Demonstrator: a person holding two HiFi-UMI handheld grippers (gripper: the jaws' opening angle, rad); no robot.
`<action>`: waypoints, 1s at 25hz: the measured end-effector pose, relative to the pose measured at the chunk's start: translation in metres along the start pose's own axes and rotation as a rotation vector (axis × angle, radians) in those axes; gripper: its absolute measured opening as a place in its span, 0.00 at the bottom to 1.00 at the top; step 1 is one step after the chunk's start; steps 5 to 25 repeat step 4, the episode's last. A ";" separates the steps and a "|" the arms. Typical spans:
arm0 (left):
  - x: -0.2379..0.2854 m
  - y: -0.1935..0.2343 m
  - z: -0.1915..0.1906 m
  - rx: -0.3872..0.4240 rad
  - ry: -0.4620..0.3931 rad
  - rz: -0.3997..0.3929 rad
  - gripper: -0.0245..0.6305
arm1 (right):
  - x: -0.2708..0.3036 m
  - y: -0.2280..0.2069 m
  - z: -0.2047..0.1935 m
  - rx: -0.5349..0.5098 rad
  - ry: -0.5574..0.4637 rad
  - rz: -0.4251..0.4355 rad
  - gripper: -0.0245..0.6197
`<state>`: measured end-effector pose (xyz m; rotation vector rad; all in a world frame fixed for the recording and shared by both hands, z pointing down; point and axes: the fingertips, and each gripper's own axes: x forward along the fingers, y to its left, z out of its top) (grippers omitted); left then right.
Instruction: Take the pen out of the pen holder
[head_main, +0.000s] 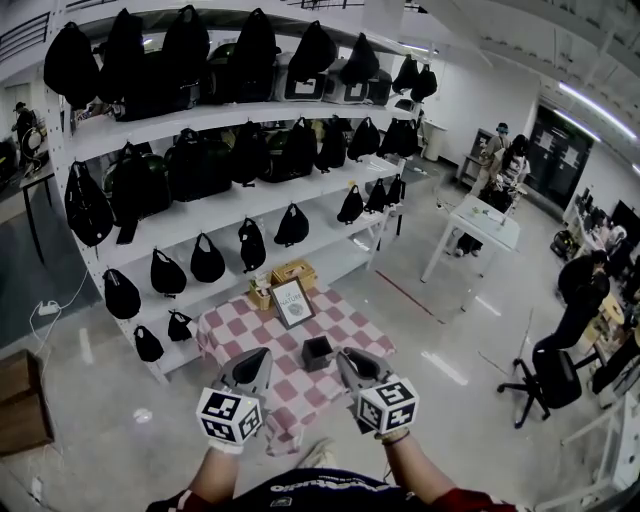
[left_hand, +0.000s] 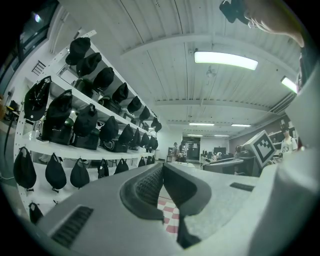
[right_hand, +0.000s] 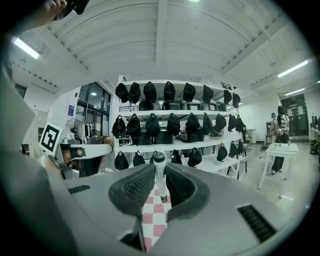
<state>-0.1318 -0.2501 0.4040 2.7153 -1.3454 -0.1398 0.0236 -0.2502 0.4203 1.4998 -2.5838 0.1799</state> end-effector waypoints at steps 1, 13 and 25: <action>0.001 -0.001 0.000 0.001 -0.001 -0.001 0.04 | 0.000 -0.001 0.001 0.004 -0.004 0.001 0.14; 0.003 -0.002 0.001 0.002 -0.005 -0.001 0.04 | -0.001 -0.004 0.003 0.016 -0.017 0.005 0.14; 0.003 -0.002 0.001 0.002 -0.005 -0.001 0.04 | -0.001 -0.004 0.003 0.016 -0.017 0.005 0.14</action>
